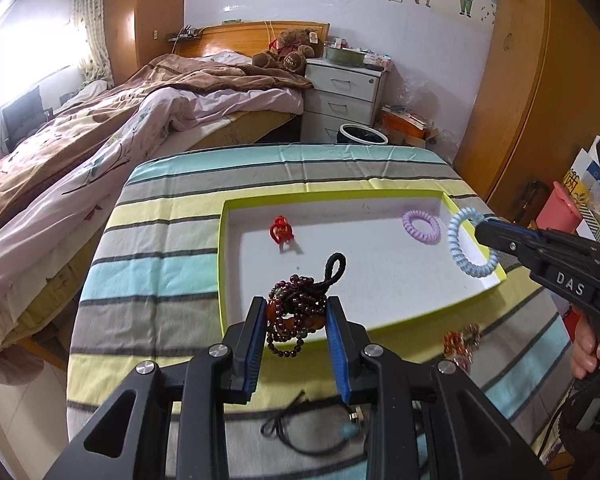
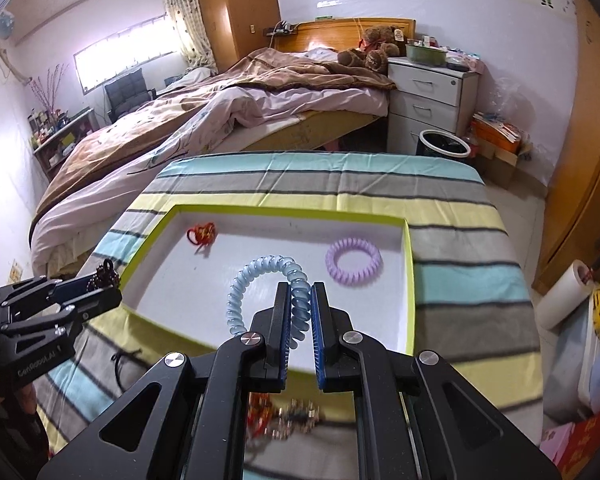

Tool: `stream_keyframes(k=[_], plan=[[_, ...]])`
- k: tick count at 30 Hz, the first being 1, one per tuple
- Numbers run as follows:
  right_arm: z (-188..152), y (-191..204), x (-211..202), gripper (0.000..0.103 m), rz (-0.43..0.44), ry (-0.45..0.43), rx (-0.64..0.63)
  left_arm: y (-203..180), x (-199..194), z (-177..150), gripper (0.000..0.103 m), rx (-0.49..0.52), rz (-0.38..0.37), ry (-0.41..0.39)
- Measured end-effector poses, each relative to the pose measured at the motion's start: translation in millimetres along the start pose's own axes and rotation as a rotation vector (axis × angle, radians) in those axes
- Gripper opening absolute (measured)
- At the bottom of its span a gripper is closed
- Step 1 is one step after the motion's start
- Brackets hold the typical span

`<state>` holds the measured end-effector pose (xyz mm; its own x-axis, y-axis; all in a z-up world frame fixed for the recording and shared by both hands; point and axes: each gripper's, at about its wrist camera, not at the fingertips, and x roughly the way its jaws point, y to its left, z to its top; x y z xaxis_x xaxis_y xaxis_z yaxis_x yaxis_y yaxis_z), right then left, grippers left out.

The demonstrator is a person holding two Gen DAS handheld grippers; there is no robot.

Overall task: Organize jewelry
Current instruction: 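Carry the blue hair tie and beaded hair tie into the green box with both tools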

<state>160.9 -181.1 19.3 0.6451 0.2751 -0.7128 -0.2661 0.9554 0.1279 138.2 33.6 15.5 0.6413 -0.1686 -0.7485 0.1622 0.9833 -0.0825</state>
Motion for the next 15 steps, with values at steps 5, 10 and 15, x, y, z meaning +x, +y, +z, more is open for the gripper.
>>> stream_keyframes(k=[5, 10, 15], plan=[[18, -6, 25, 0.010, -0.002, 0.035, 0.009, 2, 18, 11, 0.029, -0.002, -0.003, 0.017], [29, -8, 49, 0.010, 0.004, 0.073, 0.002, 6, 34, 19, 0.029, -0.008, 0.004, 0.039], [38, -5, 71, 0.010, 0.006, 0.103, -0.017, 12, 52, 22, 0.029, -0.018, 0.013, 0.063]])
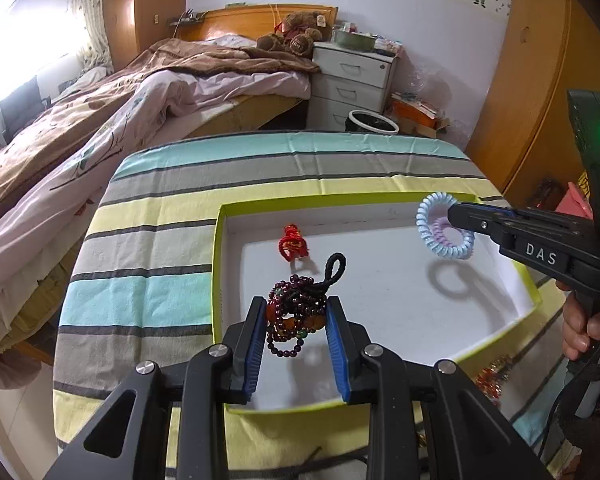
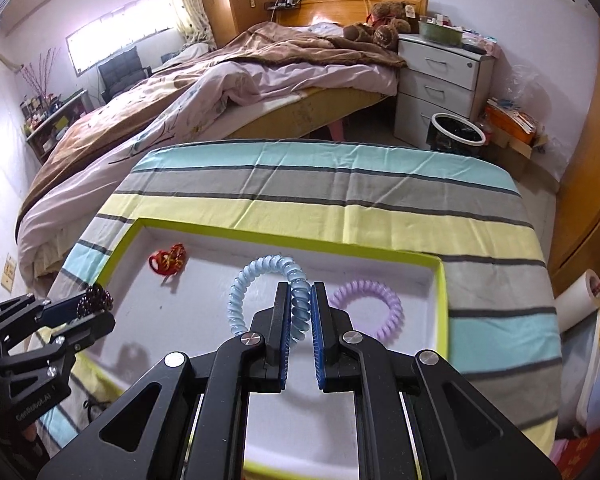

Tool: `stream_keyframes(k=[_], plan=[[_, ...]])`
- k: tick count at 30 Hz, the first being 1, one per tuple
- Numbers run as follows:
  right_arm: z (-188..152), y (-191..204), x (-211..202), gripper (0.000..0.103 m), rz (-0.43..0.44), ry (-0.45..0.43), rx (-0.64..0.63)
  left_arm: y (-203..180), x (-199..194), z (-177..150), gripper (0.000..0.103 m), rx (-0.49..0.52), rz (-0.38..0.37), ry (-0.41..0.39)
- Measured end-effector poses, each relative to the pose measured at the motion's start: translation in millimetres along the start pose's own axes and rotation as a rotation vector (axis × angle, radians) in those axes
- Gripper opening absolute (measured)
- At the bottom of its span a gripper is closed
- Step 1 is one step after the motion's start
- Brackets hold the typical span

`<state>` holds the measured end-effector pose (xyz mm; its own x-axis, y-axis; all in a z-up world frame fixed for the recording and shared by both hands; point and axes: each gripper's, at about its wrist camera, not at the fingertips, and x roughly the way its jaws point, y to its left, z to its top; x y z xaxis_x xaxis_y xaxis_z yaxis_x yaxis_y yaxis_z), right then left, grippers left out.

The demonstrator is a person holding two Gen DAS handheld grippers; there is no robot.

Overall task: Organize jewelry
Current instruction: 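Carry the blue hair tie and beaded hair tie into the green box with both tools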

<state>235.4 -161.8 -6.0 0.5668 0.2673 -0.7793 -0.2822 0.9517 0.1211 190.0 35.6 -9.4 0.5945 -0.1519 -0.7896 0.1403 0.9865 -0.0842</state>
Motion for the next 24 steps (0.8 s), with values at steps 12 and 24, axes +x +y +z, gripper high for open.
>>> stream_keyframes(k=[12, 24], plan=[[8, 0, 39, 0.010, 0.020, 0.077, -0.018, 3, 29, 6, 0.030, -0.004, 0.005, 0.039], [6, 2, 52, 0.010, 0.010, 0.102, -0.037, 4, 34, 6, 0.030, -0.010, 0.013, 0.041]])
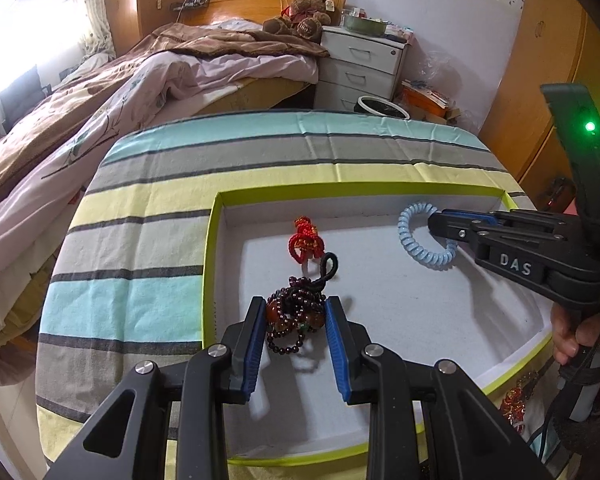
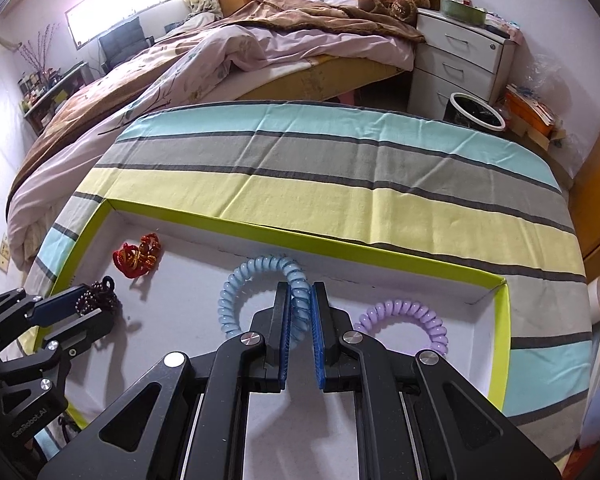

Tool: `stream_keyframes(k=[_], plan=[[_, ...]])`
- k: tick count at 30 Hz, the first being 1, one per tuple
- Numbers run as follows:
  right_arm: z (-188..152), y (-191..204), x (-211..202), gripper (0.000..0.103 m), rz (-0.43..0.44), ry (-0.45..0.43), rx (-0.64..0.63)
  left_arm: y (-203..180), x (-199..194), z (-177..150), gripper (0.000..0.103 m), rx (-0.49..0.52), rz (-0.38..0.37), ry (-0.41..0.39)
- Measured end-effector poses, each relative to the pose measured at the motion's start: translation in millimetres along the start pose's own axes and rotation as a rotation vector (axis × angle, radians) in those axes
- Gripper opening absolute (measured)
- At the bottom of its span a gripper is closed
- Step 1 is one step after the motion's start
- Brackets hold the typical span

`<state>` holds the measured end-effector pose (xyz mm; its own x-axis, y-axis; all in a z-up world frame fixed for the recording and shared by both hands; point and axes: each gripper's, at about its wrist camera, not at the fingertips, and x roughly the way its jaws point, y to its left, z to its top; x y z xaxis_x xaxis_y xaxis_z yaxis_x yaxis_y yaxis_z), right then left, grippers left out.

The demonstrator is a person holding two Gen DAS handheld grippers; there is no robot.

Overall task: Organize jewelry
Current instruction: 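Carry the blue hair tie and beaded hair tie into the green box with both tools, then open both tools to release the hair ties inside the box, then withdraw both tools from the box back toward the jewelry pile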

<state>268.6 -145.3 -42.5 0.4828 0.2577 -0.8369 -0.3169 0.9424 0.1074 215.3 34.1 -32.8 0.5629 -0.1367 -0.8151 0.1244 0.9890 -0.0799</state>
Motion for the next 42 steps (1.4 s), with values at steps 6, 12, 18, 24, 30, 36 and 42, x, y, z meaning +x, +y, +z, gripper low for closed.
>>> stream_keyframes(k=[6, 12, 18, 24, 30, 36, 42], plan=[[0, 1, 2, 0.010, -0.007, -0.004, -0.005, 1, 0, 1, 0.030, 0.000, 0.004, -0.001], [1, 1, 0, 0.017, -0.007, -0.014, -0.007, 1, -2, 2, 0.034, -0.010, -0.004, -0.009], [1, -1, -5, 0.037, 0.002, -0.026, 0.010, 1, -8, 2, 0.040, -0.021, -0.013, -0.020], [-1, 1, -16, 0.037, 0.004, -0.050, 0.014, -2, -22, 0, 0.040, -0.022, -0.020, -0.044], [-12, 12, -42, 0.037, -0.040, -0.112, -0.006, -6, -42, -10, 0.041, -0.024, -0.019, -0.074], [-26, 21, -69, 0.037, -0.067, -0.171, -0.011, -6, -61, -27, 0.041, -0.042, -0.032, -0.100], [-45, 26, -91, 0.037, -0.051, -0.200, -0.010, -1, -82, -46, 0.041, -0.067, -0.044, -0.120]])
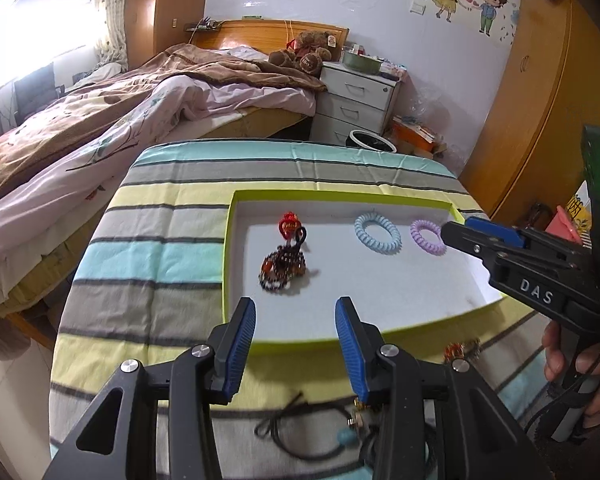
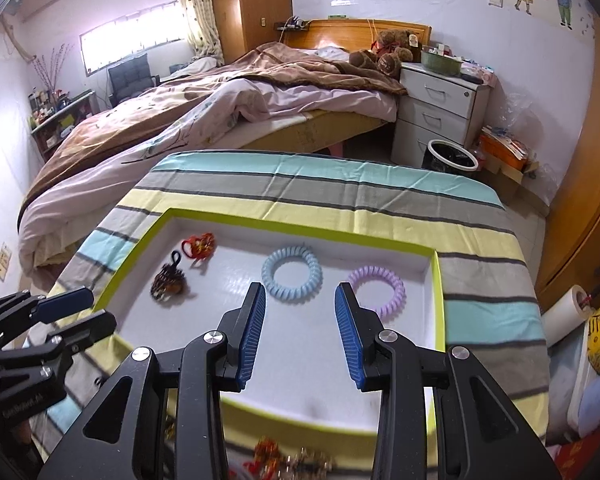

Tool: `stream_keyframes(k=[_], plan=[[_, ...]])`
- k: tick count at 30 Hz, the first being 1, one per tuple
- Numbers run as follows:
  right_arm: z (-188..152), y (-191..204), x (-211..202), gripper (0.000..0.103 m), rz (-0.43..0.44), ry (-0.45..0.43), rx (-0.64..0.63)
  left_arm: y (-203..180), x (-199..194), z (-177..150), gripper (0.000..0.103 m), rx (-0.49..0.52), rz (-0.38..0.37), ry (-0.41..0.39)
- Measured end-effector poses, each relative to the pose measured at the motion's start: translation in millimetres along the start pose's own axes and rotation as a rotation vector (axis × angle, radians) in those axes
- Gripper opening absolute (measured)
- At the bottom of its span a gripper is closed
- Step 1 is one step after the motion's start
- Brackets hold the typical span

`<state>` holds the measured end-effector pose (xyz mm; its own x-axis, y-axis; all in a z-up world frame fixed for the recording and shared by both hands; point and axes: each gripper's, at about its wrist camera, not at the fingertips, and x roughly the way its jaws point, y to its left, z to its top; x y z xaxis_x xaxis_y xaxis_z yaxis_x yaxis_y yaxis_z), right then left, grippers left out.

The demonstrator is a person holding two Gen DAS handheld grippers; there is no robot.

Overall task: Organize jewelry
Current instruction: 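Withdraw both tools from the box back toward the jewelry pile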

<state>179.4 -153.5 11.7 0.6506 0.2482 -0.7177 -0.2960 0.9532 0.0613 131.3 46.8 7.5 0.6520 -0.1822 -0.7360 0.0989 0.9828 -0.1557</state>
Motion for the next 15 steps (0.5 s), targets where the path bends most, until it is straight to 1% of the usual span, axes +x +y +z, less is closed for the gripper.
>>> stream_keyframes(k=[8, 15], plan=[[-28, 0, -24, 0.037, 0.002, -0.012, 0.010, 6, -25, -25, 0.041, -0.019, -0.013, -0.006], [-58, -6, -38, 0.037, 0.026, -0.005, 0.038, 16, -40, -48, 0.041, -0.054, -0.021, -0.006]])
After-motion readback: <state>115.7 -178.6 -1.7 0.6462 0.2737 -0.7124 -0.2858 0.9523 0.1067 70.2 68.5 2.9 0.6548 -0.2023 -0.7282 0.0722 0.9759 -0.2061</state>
